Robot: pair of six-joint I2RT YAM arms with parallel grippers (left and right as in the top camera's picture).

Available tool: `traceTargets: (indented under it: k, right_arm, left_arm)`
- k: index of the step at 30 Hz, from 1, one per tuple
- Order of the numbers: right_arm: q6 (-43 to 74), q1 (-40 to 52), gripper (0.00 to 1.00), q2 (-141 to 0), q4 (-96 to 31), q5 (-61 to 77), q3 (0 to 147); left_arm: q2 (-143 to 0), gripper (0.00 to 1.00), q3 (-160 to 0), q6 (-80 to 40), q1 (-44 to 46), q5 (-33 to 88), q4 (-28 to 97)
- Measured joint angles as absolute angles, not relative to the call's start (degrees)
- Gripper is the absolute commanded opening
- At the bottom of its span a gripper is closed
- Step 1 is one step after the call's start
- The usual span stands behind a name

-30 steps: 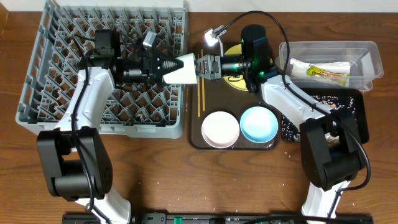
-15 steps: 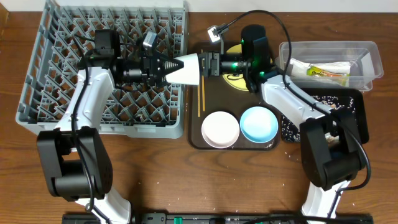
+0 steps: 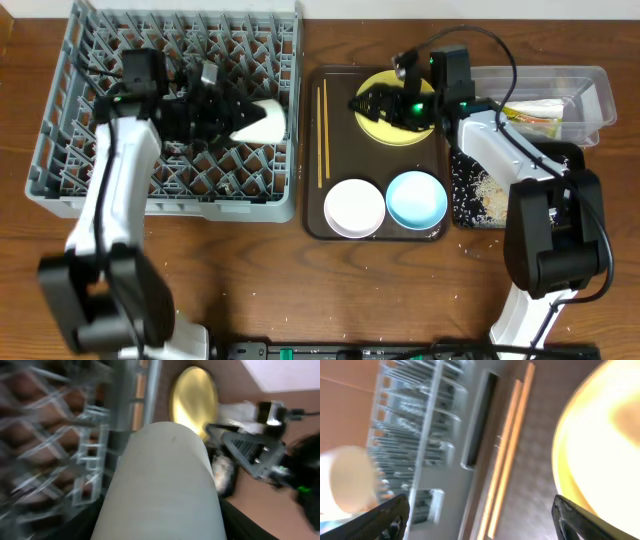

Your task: Sort waste into correct bins and load items into the dishwasher

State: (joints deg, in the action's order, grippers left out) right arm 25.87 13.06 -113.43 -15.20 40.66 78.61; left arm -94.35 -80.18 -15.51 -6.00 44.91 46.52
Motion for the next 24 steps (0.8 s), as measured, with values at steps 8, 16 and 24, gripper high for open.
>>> traceTargets:
  k: [8,16,24]
  right_arm:
    - [18.06,15.68,0.99,-104.38,-27.24,23.22,79.33]
    - [15.75,16.21,0.99,-103.02,-30.22,16.64,80.05]
    - [15.57,16.23,0.99,-103.02,-31.64,15.59,80.05]
  left_arm:
    - [-81.21,0.47,-82.17,-15.68,2.55,15.90,58.65]
    - [-88.53,0.47,-81.01,-15.68,10.81,4.23,58.74]
    - [-98.78,0.52,-80.82,-15.68,12.91,2.35,57.17]
